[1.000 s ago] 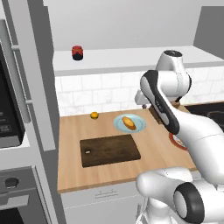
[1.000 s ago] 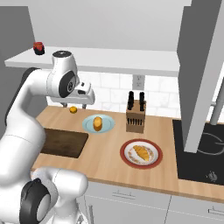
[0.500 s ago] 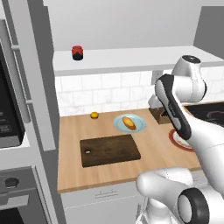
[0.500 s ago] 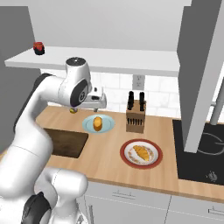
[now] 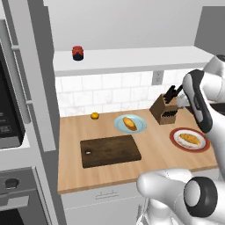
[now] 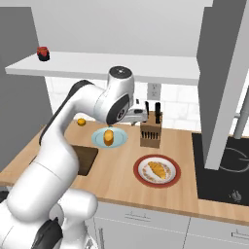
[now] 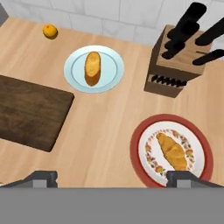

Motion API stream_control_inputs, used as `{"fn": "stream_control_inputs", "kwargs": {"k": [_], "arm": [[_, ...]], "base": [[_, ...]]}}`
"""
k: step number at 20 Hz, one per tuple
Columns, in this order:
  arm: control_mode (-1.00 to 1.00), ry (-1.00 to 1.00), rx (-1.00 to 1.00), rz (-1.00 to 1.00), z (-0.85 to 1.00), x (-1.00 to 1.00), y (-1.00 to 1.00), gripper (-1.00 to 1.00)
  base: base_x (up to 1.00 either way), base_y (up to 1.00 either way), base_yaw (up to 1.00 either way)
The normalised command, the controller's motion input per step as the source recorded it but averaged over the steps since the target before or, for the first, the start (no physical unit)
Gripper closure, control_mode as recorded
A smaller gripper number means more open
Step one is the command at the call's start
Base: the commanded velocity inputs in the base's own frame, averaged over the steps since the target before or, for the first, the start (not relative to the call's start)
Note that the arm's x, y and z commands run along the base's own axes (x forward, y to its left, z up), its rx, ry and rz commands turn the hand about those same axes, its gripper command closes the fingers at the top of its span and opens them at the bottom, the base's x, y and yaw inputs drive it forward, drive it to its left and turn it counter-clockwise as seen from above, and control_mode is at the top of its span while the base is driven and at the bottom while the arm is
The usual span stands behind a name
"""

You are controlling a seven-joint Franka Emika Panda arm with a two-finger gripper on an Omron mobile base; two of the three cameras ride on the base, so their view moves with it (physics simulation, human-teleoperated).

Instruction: From the different types of pastries on the counter, select a croissant and place it on the cutting board. Then retrieve a jar of jam from the cabinet and place it alongside the croissant on the cutting board.

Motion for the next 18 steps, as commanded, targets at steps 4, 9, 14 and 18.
{"fn": "stream_control_inputs", "kwargs": {"k": [4,9,14,18], "arm": [[-1.00,-0.10,0.00,0.16,0.01,0.00,-0.81,-1.00],[-1.00,-0.07,0.00,0.03,-0.10,-0.23,-0.12,-1.00],[-1.00,0.00,-0.04,-0.02,-0.66,-0.17,-0.07,-1.00],[-1.00,0.01,-0.03,-0.05,-0.66,-0.03,-0.06,-1.00]], "base": [[0.00,0.00,0.00],[0.00,0.00,0.00],[0.00,0.00,0.00],[0.00,0.00,0.00]]}}
